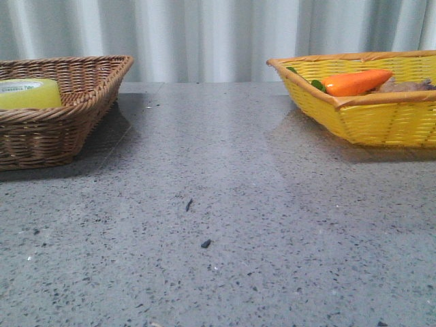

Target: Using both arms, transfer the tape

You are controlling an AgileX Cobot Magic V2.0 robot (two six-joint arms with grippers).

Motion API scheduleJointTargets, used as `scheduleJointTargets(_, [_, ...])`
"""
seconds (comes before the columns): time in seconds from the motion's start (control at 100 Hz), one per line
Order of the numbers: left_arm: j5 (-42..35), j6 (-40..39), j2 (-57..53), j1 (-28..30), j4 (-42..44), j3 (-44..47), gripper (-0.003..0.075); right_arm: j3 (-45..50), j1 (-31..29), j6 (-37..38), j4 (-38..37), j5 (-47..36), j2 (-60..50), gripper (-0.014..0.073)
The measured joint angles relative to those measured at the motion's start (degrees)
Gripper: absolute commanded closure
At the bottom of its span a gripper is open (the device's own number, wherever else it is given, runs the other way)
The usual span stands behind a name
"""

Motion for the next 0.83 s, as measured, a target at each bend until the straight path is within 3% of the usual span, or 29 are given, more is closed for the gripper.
scheduleJointTargets(0.15, [0.0,0.0,0.0,0.0,0.0,0.0,0.0741,5.6,-2.4,0.0,0.5,-2.8,0.0,0.0636])
scheduleJointTargets(0.83, [0.0,0.0,0.0,0.0,-0.1,0.0,0.0741,5.8,-2.7,0.0,0.7,-4.1,0.0,0.0635])
